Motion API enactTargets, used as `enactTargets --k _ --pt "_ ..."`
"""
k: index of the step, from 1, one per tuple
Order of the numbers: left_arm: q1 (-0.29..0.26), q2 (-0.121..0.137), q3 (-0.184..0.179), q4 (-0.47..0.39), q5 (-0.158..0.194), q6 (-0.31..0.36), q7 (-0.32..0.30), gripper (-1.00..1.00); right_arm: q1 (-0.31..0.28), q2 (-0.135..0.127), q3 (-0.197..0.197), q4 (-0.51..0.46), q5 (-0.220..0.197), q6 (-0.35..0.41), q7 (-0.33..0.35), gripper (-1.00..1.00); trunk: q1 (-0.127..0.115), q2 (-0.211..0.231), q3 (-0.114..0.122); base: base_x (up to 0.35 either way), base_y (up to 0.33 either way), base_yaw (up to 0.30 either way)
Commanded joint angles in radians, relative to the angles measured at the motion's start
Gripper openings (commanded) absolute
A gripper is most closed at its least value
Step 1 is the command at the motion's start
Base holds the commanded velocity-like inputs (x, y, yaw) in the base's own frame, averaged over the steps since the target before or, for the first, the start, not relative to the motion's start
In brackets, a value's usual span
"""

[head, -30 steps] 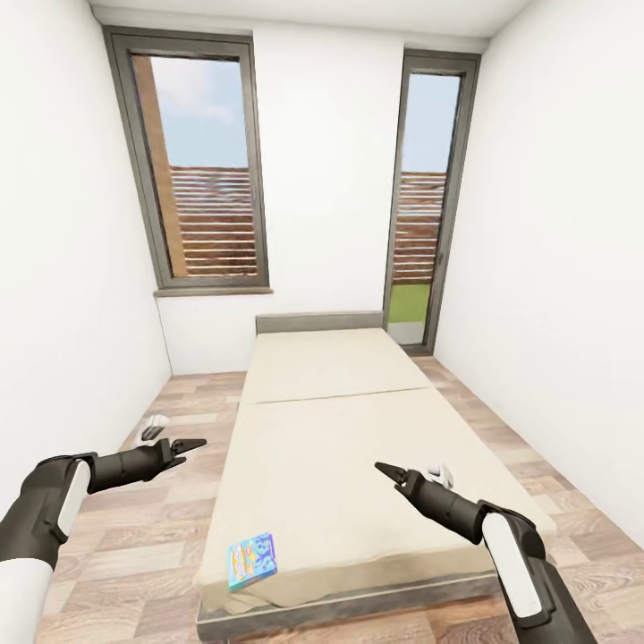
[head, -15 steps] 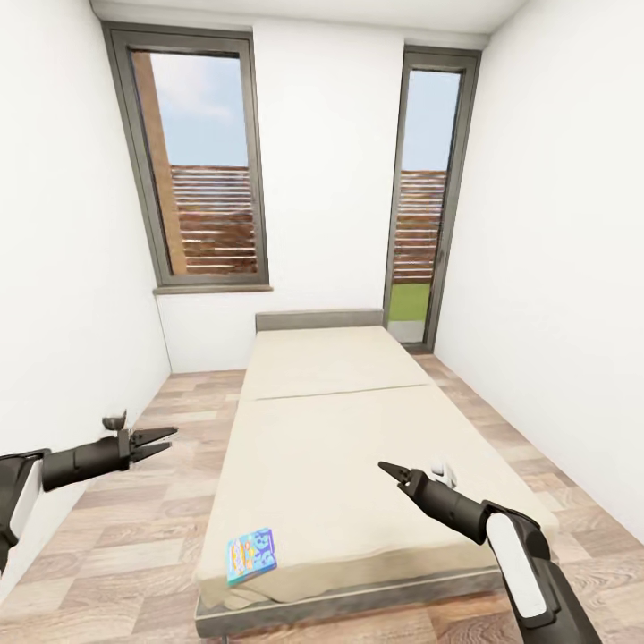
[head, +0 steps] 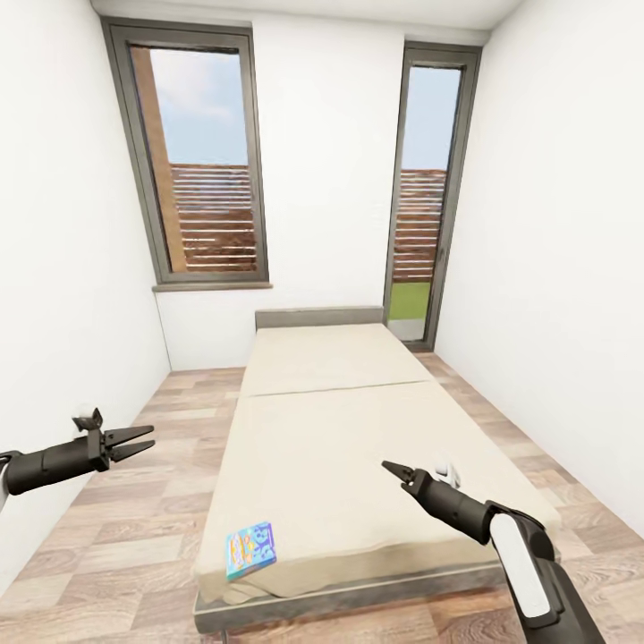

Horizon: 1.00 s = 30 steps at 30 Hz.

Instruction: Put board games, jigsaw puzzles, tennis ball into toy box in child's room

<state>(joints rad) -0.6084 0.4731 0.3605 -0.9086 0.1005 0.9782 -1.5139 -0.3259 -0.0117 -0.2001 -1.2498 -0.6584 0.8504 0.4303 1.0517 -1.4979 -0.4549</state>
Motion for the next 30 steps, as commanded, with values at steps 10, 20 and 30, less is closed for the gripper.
enactTargets --k 10,20,30 --pt "-0.001 -0.002 -0.003 0.001 -0.001 0.012 -0.003 1.0 -0.002 0.0 -0.013 0.001 0.001 0.018 -0.002 1.0 0.038 -0.071 -0.033 0.0 0.0 0.0" --pt "-0.001 -0.002 -0.002 0.001 0.0 0.012 -0.004 1.0 -0.045 0.003 -0.012 0.035 0.009 0.162 -0.008 1.0 0.077 -0.141 -0.064 0.0 0.0 0.0" --pt "-0.001 -0.003 -0.006 0.001 0.0 0.013 -0.003 1.0 -0.077 0.004 -0.011 0.087 0.011 0.187 -0.009 1.0 0.115 -0.211 -0.095 0.0 0.0 0.0"
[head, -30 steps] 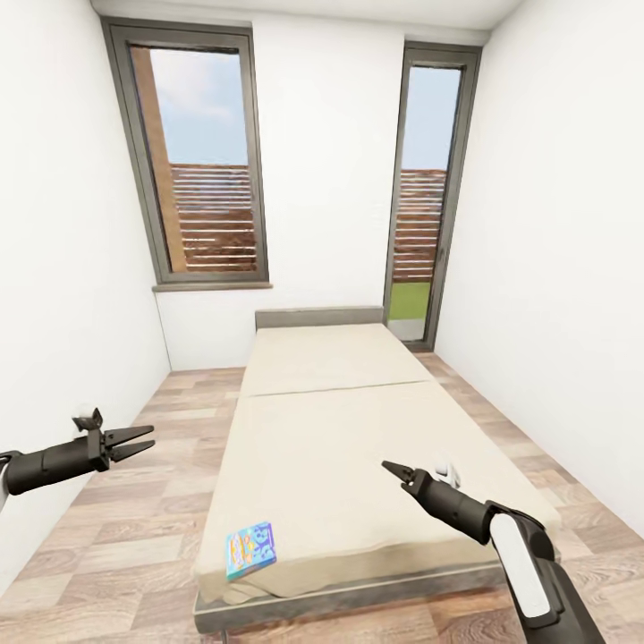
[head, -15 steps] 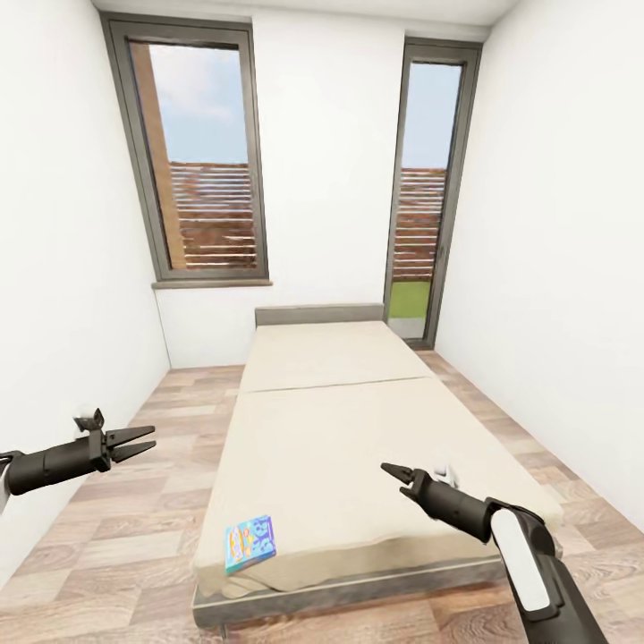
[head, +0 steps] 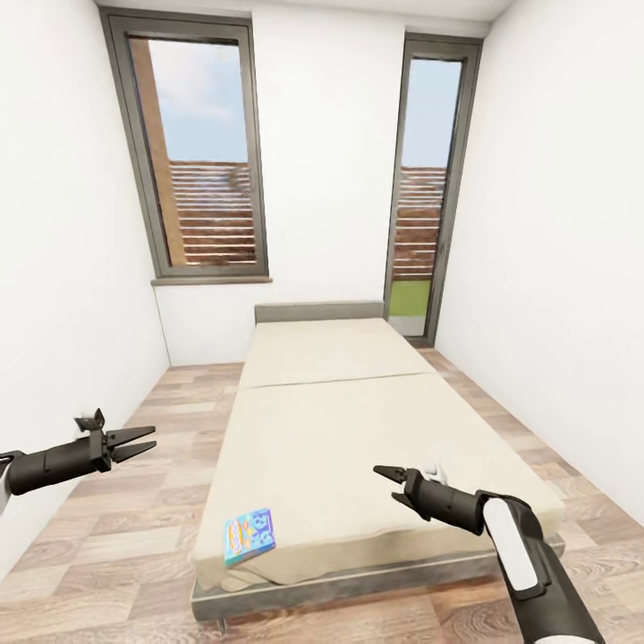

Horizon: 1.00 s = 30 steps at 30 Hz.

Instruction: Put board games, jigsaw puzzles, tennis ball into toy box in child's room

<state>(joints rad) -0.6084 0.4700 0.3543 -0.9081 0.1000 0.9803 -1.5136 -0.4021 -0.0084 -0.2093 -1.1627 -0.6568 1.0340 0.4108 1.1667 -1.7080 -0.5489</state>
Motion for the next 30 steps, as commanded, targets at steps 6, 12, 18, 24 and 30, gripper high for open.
enactTargets --k 6,12,18,24,30 --pt "-0.001 -0.001 -0.002 0.0 0.0 0.011 -0.004 1.0 -0.007 0.001 -0.001 0.047 0.009 -0.002 0.01 1.0 0.023 -0.043 -0.02 0.0 0.0 0.0" --pt "-0.001 -0.001 -0.003 0.0 0.0 0.011 -0.004 1.0 -0.021 0.002 -0.001 0.084 0.01 -0.004 0.01 1.0 0.046 -0.085 -0.039 0.0 0.0 0.0" --pt "-0.001 -0.001 -0.003 0.0 0.0 0.011 -0.004 1.0 -0.086 0.002 -0.002 0.257 0.004 -0.044 0.01 1.0 0.069 -0.127 -0.058 0.0 0.0 0.0" --pt "-0.001 -0.001 -0.003 0.0 0.0 0.011 -0.004 1.0 -0.123 0.005 -0.002 0.355 0.0 -0.057 0.011 1.0 0.092 -0.169 -0.076 0.0 0.0 0.0" --pt "-0.001 -0.001 -0.002 0.0 0.0 0.011 -0.005 1.0 -0.13 0.005 -0.002 0.374 -0.001 -0.056 0.012 1.0 0.096 -0.176 -0.08 0.0 0.0 0.0"
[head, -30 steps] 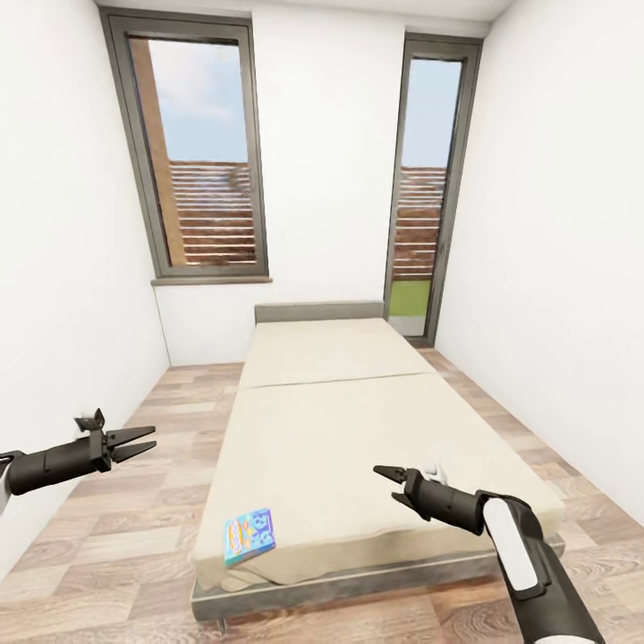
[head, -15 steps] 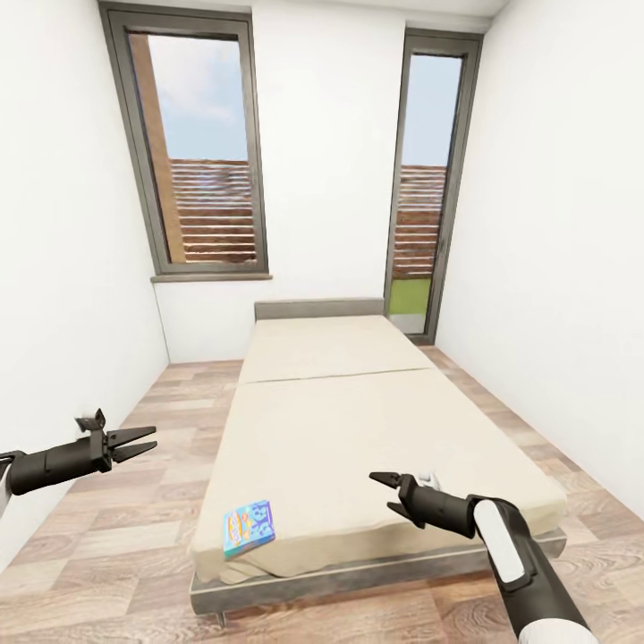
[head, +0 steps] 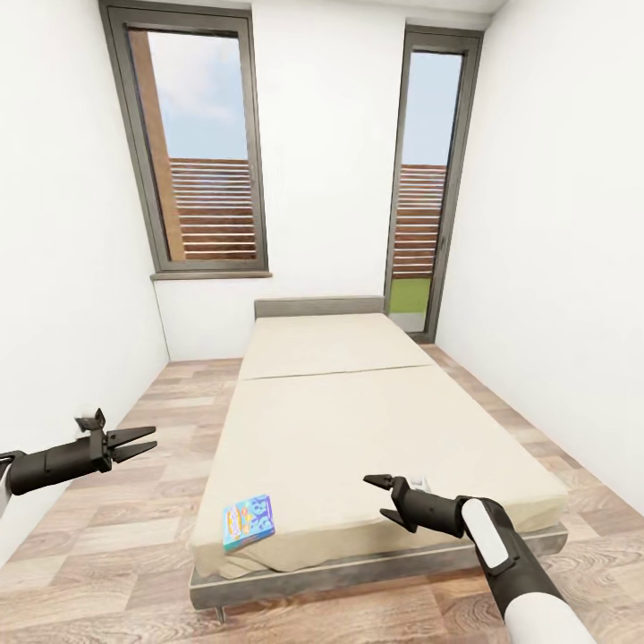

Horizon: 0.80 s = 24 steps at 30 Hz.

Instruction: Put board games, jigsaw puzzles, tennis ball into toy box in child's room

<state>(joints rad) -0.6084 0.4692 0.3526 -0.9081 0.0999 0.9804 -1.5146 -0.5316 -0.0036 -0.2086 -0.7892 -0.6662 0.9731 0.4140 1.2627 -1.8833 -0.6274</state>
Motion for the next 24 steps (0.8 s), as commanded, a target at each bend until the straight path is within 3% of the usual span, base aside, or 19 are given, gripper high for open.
enactTargets --k 1,24 --pt "-0.001 0.0 0.0 0.0 0.001 0.011 -0.004 1.0 -0.001 0.0 -0.003 0.001 0.008 0.005 0.009 1.0 0.0 -0.001 -0.001 0.0 0.0 0.0" --pt "-0.001 -0.001 0.003 0.0 0.004 0.009 -0.004 1.0 -0.002 0.011 -0.002 0.001 0.01 0.002 0.01 1.0 0.0 -0.001 -0.001 -0.007 0.057 0.0"
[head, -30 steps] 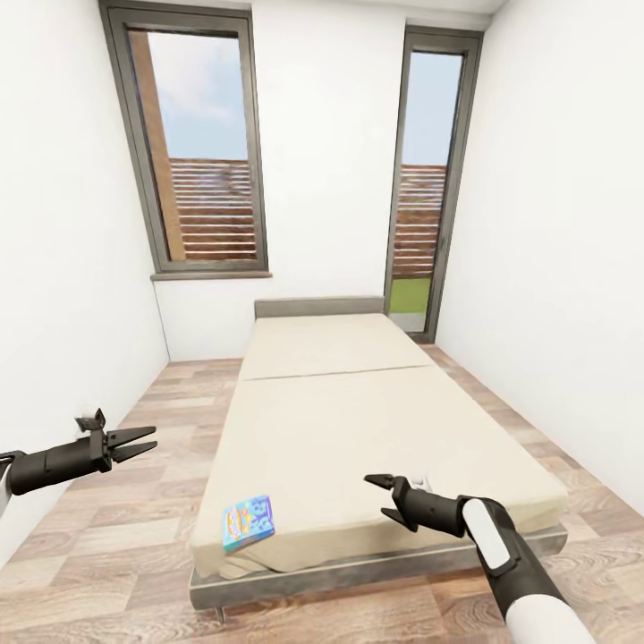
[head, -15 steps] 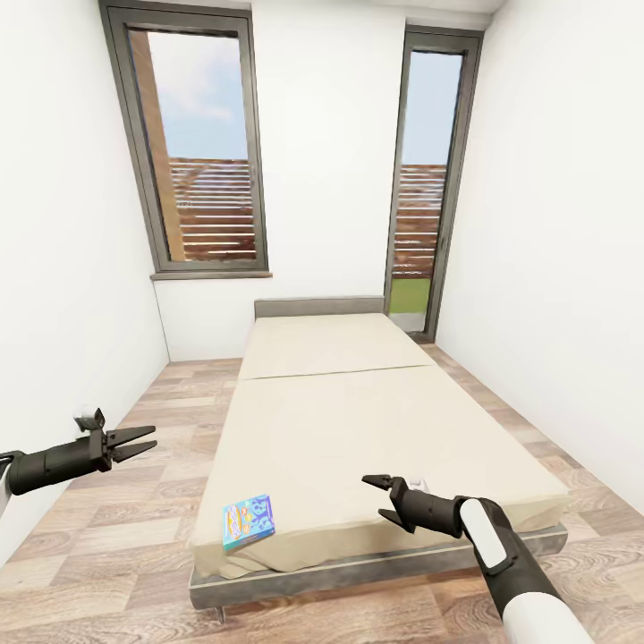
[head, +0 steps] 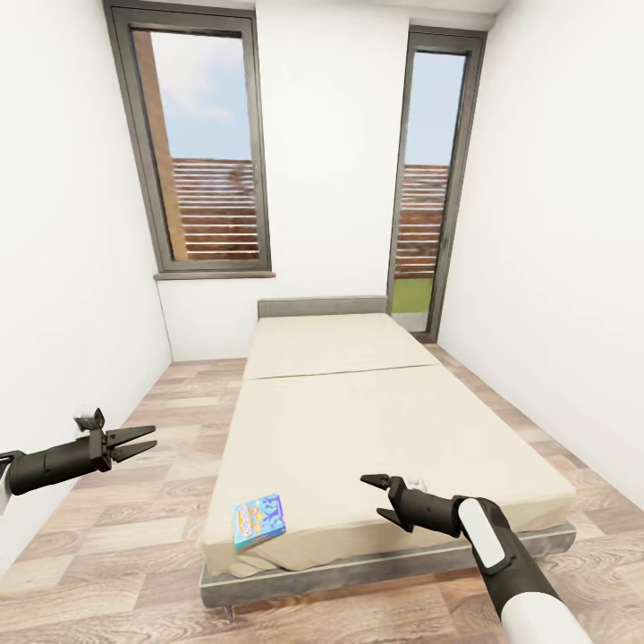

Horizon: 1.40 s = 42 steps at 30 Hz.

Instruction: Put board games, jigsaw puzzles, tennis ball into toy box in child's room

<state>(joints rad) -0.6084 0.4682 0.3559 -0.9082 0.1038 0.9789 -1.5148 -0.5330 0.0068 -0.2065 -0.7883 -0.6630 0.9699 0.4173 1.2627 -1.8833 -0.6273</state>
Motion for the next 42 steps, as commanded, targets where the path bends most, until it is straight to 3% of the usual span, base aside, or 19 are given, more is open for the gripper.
enactTargets --k 1,11,18,23,27,42 --pt "-0.001 0.001 0.0 0.0 -0.001 0.011 -0.003 1.0 -0.001 0.001 -0.003 -0.001 0.006 0.005 0.006 1.0 0.0 -0.001 -0.001 -0.001 0.089 0.0" --pt "-0.001 0.0 0.0 0.0 -0.003 0.011 -0.003 1.0 -0.003 0.005 0.006 -0.003 0.009 -0.01 0.005 1.0 0.0 -0.001 -0.001 0.0 0.138 0.0" --pt "-0.001 -0.002 0.0 0.0 -0.001 0.011 -0.003 1.0 -0.008 0.045 0.011 -0.002 0.023 -0.024 0.003 1.0 0.0 -0.001 -0.001 0.0 0.015 0.0" --pt "-0.001 -0.002 0.0 0.0 0.0 0.011 -0.004 1.0 -0.011 0.05 0.015 0.002 0.023 -0.068 0.003 1.0 0.0 -0.001 -0.001 0.0 0.002 0.0" --pt "-0.001 -0.002 0.001 0.0 0.0 0.012 -0.004 1.0 -0.013 0.05 0.064 0.004 0.024 -0.095 0.003 1.0 0.015 -0.029 -0.014 0.0 0.0 0.0" --pt "-0.001 -0.002 0.002 0.0 -0.002 0.012 -0.004 1.0 -0.012 0.05 0.074 -0.002 0.022 -0.096 0.008 1.0 0.073 -0.134 -0.061 0.0 0.0 0.0"
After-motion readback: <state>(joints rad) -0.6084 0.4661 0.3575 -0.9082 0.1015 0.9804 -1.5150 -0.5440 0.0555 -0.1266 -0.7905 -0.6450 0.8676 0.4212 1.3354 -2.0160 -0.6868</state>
